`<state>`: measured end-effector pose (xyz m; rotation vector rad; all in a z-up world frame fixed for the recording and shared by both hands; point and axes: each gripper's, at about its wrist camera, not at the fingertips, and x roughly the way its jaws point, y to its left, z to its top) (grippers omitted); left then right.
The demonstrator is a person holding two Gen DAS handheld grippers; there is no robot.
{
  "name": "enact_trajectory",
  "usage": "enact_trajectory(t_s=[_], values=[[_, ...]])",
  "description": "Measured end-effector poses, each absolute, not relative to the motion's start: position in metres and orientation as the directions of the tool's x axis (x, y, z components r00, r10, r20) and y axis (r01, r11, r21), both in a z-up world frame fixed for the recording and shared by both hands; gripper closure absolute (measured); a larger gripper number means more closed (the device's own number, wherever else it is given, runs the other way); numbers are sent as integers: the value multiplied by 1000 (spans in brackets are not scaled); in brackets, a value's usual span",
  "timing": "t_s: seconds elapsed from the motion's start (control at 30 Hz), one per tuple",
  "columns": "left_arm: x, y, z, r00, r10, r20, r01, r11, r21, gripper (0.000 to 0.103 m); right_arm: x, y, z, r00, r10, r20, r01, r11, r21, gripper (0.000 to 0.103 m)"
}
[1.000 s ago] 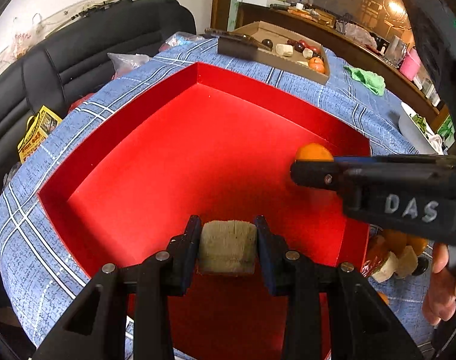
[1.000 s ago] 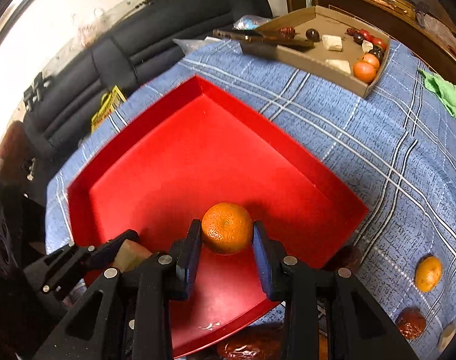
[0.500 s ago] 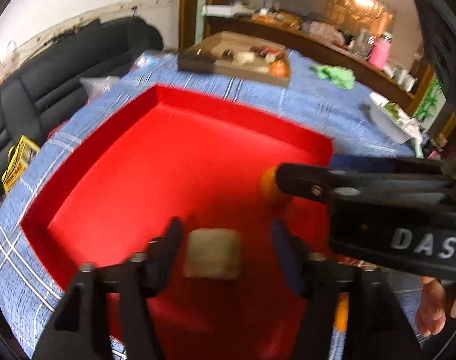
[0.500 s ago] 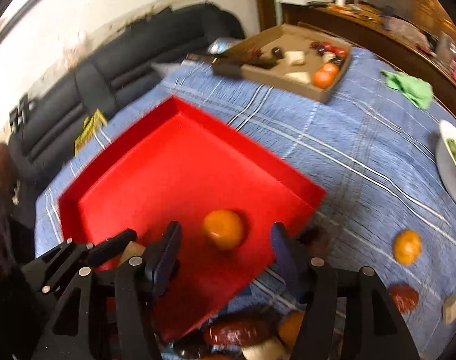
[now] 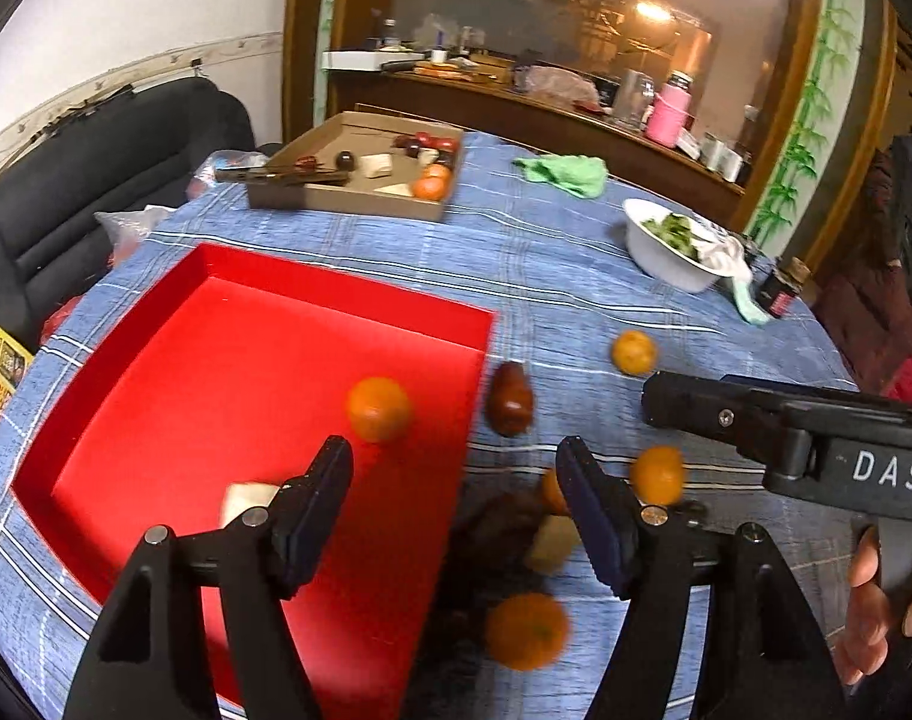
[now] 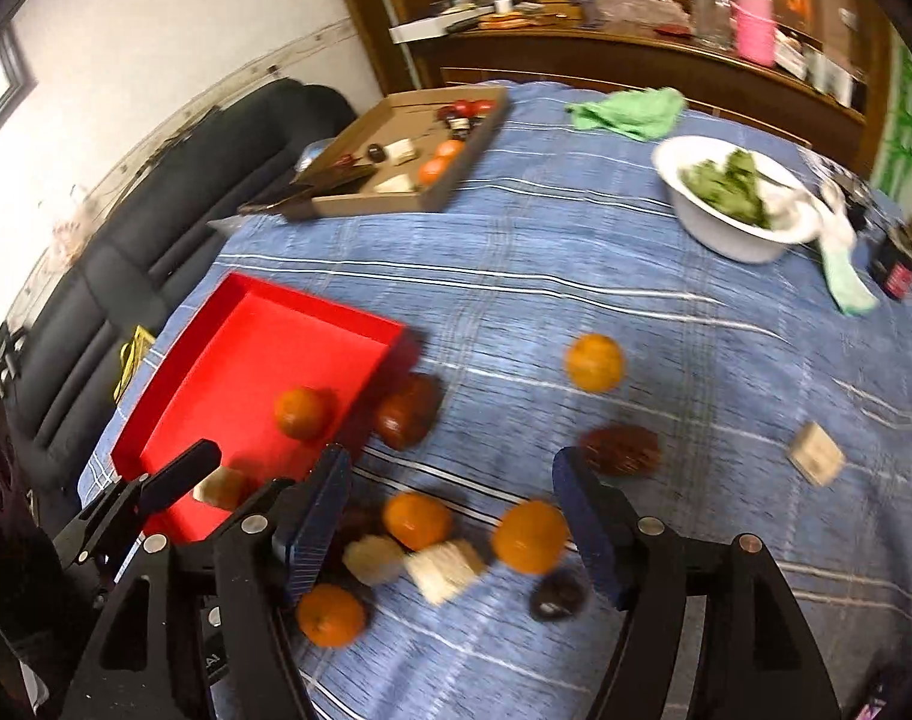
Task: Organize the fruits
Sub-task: 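Carry both items over the red tray and open both tools to drop them, then move both open tools back toward the remaining items on the table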
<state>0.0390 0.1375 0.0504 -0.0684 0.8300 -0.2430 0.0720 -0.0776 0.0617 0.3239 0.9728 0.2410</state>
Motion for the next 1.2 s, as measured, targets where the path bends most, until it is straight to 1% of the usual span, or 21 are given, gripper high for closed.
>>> enact_trajectory(t_s=[0.2, 0.3, 0.37, 0.47, 0.6, 1.07, 1.2], values=[[25, 121, 53, 638, -261, -725, 206, 964, -166, 33, 48, -108, 58, 552, 333, -764, -22, 922, 386, 28], [16, 115, 53, 631, -270, -727, 212, 962, -173, 33, 35, -122, 55, 553, 334, -764, -13, 920, 393, 26], [11, 112, 52, 628, -275, -728, 214, 960, -179, 33, 26, -131, 54, 559, 326, -762, -9, 922, 388, 20], [4, 105, 48, 612, -283, -738, 222, 958, -183, 33, 14, -142, 51, 559, 321, -764, -12, 925, 380, 17], [-1, 95, 42, 589, -286, -756, 238, 955, -176, 33, 3, -153, 47, 551, 317, -772, -16, 929, 370, 17], [0, 64, 31, 558, -310, -770, 280, 944, -177, 33, -1, -170, 45, 572, 288, -768, 12, 933, 358, 17], [4, 60, 26, 551, -306, -776, 268, 946, -183, 33, 0, -176, 41, 569, 281, -773, 20, 935, 355, 17]])
